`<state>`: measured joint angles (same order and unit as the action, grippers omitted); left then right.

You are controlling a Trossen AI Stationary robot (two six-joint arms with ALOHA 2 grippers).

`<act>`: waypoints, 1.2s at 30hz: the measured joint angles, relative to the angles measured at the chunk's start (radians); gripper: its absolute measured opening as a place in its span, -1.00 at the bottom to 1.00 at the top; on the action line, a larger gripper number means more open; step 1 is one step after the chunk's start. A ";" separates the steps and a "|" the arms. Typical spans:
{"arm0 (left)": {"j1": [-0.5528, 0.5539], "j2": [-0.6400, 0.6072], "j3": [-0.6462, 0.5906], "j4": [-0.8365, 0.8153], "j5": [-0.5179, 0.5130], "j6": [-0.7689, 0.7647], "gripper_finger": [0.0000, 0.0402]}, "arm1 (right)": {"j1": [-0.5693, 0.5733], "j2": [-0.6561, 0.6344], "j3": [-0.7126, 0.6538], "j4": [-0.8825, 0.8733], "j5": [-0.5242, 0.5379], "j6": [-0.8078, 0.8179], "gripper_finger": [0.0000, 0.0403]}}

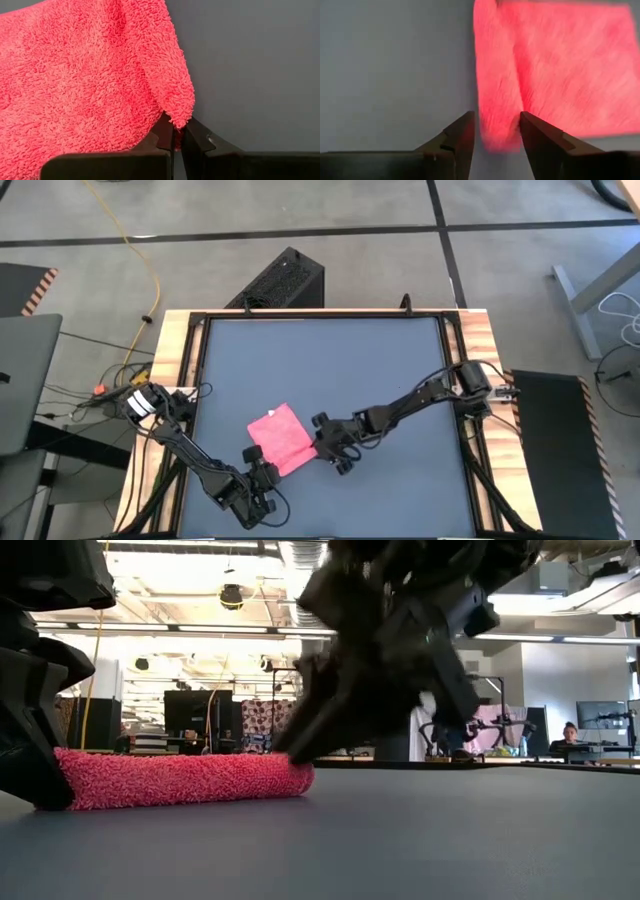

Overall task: Roll towel
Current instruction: Roll the red towel

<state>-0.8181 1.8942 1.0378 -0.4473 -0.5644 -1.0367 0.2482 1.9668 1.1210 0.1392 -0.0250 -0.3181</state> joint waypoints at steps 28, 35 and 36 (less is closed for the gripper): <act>-0.078 -0.108 -0.312 0.604 -0.095 -0.088 -1.00 | -0.090 0.068 0.001 0.056 -0.370 0.439 -0.84; -0.073 -0.112 -0.385 0.727 -0.077 -0.187 -1.00 | -0.105 0.068 0.001 0.043 -0.425 0.709 -0.85; -0.068 -0.113 -0.386 0.727 -0.062 -0.198 -1.00 | -0.105 0.068 0.002 0.029 -0.421 0.726 -0.85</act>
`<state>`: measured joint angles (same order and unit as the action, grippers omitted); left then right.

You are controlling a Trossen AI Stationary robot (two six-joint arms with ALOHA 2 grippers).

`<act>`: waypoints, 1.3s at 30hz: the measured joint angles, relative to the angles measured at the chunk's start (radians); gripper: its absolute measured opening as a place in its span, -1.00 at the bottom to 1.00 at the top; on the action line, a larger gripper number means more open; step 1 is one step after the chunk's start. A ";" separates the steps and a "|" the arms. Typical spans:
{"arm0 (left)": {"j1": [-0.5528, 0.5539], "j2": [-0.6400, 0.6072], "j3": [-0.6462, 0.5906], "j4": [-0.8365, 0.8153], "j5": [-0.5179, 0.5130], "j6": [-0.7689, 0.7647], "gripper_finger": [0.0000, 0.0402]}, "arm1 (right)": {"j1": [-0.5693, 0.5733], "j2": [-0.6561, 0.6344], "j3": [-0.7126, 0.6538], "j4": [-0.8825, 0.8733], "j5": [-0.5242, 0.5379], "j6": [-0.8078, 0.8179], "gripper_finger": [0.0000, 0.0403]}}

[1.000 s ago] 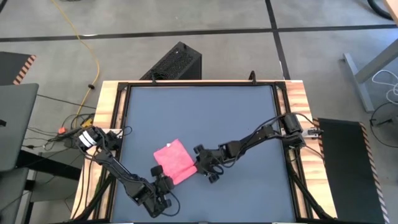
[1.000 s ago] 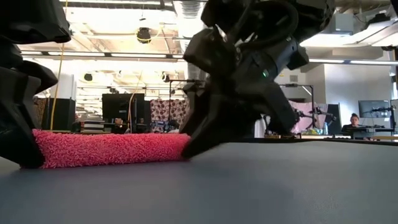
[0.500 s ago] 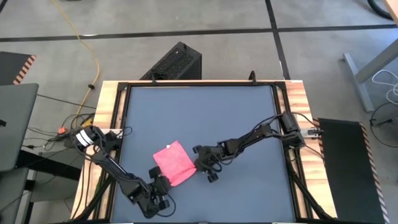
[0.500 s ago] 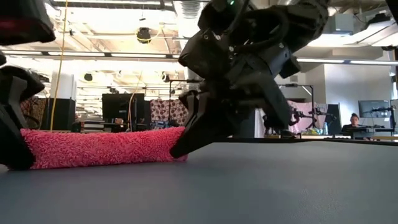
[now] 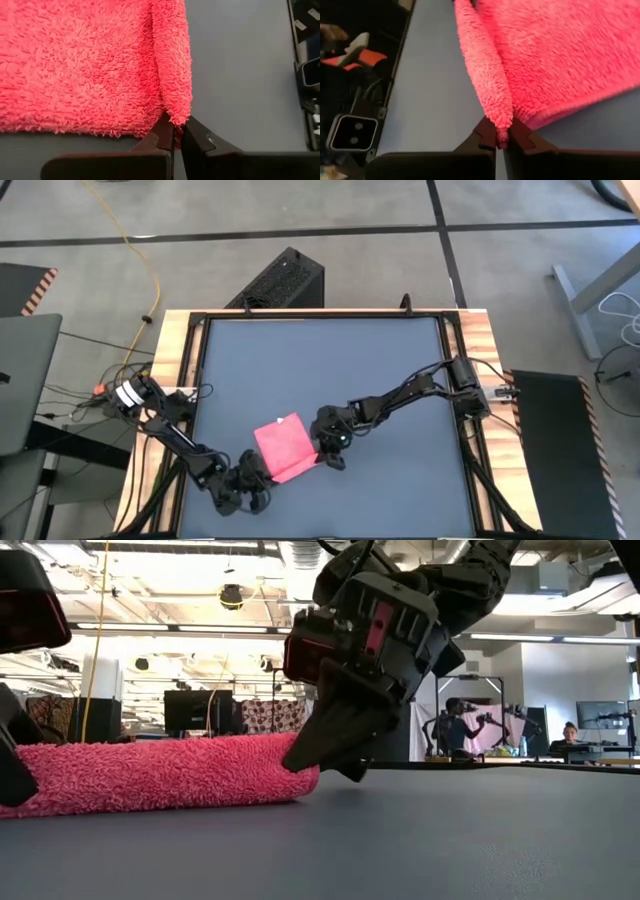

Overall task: Roll towel
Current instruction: Roll the red towel

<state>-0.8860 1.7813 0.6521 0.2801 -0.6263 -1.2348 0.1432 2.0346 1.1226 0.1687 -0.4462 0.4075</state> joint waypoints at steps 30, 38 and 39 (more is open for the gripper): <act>0.041 -0.344 0.019 -0.137 0.027 0.436 -0.51 | -0.029 -0.001 0.039 -0.124 0.050 0.168 -0.85; 0.152 -0.287 0.078 -0.165 0.019 0.658 -0.51 | -0.042 0.000 0.049 -0.133 0.054 0.148 -0.85; 0.170 -0.275 0.078 -0.176 0.050 0.647 -0.51 | -0.042 0.000 0.049 -0.133 0.055 0.145 -0.85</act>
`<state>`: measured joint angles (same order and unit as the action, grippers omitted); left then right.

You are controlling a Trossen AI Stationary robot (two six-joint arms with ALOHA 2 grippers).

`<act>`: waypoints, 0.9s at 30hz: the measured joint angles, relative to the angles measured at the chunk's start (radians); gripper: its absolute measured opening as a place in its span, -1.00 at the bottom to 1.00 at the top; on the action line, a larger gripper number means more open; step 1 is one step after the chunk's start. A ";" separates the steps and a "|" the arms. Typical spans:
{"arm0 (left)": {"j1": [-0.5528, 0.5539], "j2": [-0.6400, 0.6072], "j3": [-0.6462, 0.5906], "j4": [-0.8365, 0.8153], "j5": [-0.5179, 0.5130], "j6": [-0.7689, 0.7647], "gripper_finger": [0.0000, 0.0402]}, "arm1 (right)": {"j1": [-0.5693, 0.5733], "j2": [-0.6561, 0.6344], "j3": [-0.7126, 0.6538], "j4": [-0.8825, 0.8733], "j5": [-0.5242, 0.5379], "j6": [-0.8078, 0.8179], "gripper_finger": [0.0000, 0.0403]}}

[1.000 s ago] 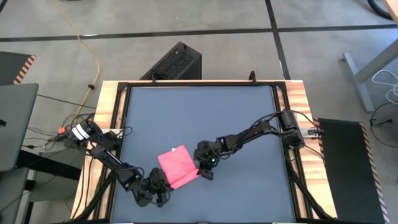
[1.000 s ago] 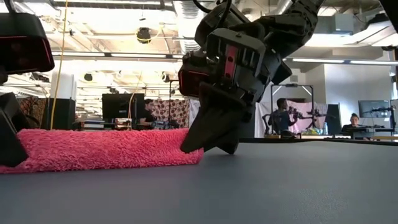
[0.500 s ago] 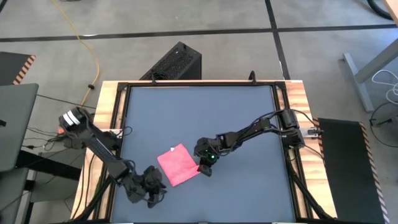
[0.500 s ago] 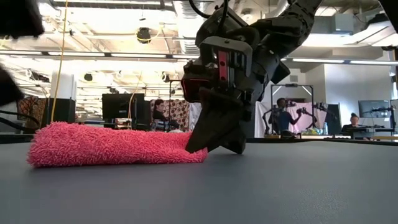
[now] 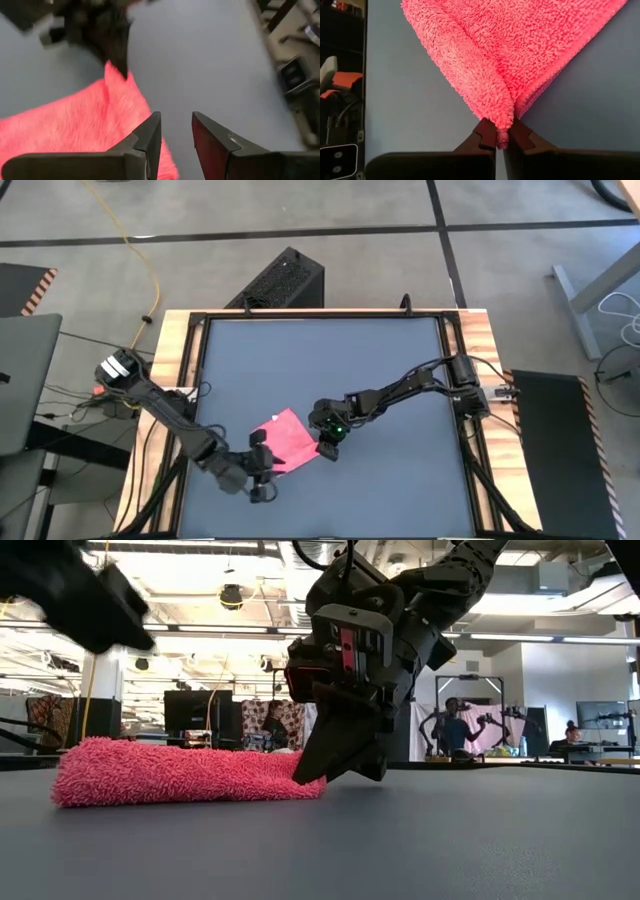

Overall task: Roll towel
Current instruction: Roll the red towel

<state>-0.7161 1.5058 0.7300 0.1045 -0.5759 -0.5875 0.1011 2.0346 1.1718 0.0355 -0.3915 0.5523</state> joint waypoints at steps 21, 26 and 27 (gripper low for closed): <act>0.177 0.114 0.001 0.029 0.230 -0.044 -0.31 | 0.000 0.000 0.001 0.001 0.001 -0.058 -0.84; 0.194 0.114 0.001 0.024 0.229 -0.045 0.00 | 0.000 0.000 0.001 0.001 0.001 -0.066 -0.84; 0.197 0.114 0.001 0.021 0.228 -0.046 0.05 | 0.000 0.000 0.001 0.001 0.001 -0.067 -0.84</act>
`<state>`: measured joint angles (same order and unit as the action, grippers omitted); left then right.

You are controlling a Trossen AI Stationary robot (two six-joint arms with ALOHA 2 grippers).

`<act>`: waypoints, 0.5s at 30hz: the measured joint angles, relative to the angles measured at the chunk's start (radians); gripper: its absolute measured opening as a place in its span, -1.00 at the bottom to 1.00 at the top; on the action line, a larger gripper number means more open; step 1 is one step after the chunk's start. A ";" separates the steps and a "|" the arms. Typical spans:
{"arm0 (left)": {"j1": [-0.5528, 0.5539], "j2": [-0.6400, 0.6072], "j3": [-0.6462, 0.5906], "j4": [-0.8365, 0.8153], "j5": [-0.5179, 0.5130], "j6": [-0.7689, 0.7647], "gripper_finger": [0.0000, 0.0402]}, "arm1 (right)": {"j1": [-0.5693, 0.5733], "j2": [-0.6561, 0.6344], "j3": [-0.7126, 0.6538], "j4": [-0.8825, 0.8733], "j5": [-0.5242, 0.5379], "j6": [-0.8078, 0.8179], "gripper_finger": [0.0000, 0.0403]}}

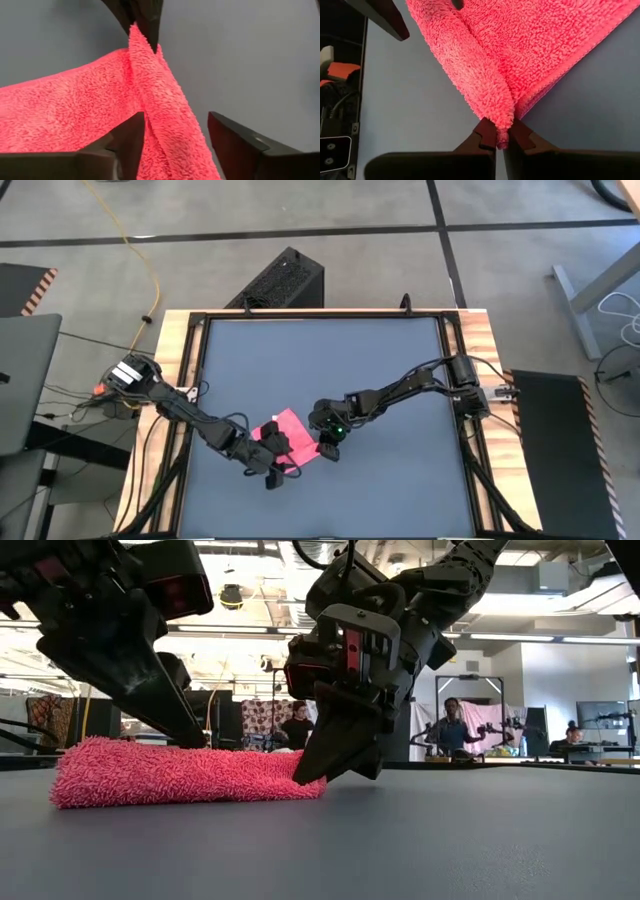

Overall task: Roll towel
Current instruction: Roll the red towel

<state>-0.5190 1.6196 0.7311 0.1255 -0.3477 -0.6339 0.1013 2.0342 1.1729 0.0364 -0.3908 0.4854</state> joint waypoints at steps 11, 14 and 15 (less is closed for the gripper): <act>-0.018 0.002 0.000 -0.040 0.045 -0.093 0.20 | -0.006 0.000 0.000 0.002 0.000 0.000 -0.84; -0.022 0.003 0.000 -0.043 0.046 -0.114 0.16 | -0.006 0.000 0.000 0.002 0.000 0.000 -0.84; -0.023 0.003 0.000 -0.048 0.047 -0.124 0.15 | -0.006 0.000 0.000 0.002 0.000 0.000 -0.84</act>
<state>-0.5420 1.6226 0.7311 0.0774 -0.3011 -0.7582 0.0948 2.0342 1.1732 0.0383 -0.3912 0.4857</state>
